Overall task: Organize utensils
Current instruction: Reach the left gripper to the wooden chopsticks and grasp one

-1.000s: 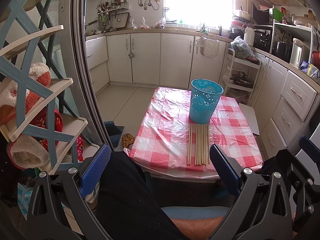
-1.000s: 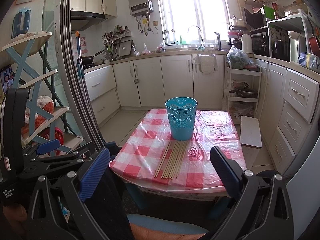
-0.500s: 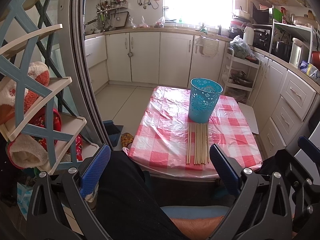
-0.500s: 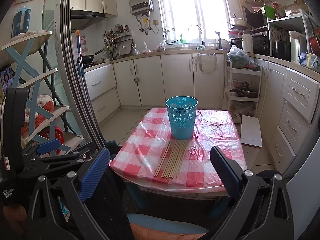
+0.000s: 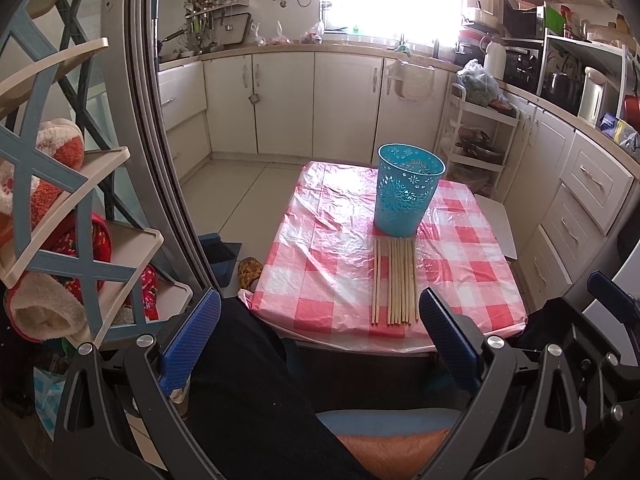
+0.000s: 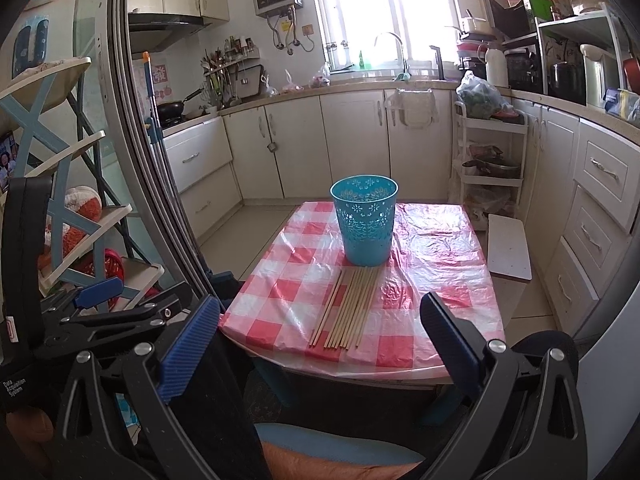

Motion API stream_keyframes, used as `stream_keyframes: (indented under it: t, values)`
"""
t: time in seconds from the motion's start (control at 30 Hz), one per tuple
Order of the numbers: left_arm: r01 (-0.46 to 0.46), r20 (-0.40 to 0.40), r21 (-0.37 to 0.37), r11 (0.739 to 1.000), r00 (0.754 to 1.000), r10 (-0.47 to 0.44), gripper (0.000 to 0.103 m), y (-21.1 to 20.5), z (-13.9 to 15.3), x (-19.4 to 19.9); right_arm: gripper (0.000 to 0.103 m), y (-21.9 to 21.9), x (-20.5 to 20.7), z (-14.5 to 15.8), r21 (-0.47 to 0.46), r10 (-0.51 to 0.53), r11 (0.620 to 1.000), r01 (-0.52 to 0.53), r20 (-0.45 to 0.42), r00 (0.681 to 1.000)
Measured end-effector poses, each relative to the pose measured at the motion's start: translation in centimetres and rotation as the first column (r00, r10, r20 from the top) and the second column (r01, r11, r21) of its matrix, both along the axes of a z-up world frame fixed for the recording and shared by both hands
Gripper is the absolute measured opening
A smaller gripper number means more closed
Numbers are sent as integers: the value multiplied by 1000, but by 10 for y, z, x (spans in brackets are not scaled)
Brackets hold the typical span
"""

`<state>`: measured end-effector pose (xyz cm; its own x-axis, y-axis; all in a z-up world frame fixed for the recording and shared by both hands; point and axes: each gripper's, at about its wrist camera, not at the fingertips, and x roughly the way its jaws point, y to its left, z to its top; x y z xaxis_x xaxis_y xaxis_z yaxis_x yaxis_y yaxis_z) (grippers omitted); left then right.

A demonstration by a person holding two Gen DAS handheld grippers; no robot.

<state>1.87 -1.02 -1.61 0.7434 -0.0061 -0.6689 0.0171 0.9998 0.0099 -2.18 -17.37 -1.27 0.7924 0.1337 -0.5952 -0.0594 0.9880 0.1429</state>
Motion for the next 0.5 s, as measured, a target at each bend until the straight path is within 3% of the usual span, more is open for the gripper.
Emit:
stream_keyframes:
  t: [0.1, 0.33, 0.5]
  values:
    - [7, -51, -7, 1000, 999, -8, 96, 2, -13, 18, 96, -8, 15, -11, -7, -27, 1000, 27, -20, 999]
    - [7, -75, -85, 996, 997, -14, 96, 10, -44, 68, 96, -38, 76, -60, -56, -89, 995, 82, -134, 987]
    - [5, -103, -61, 998, 995, -11, 96, 6, -66, 114, 66, -60, 133, -111, -75, -109, 993, 93, -249, 962]
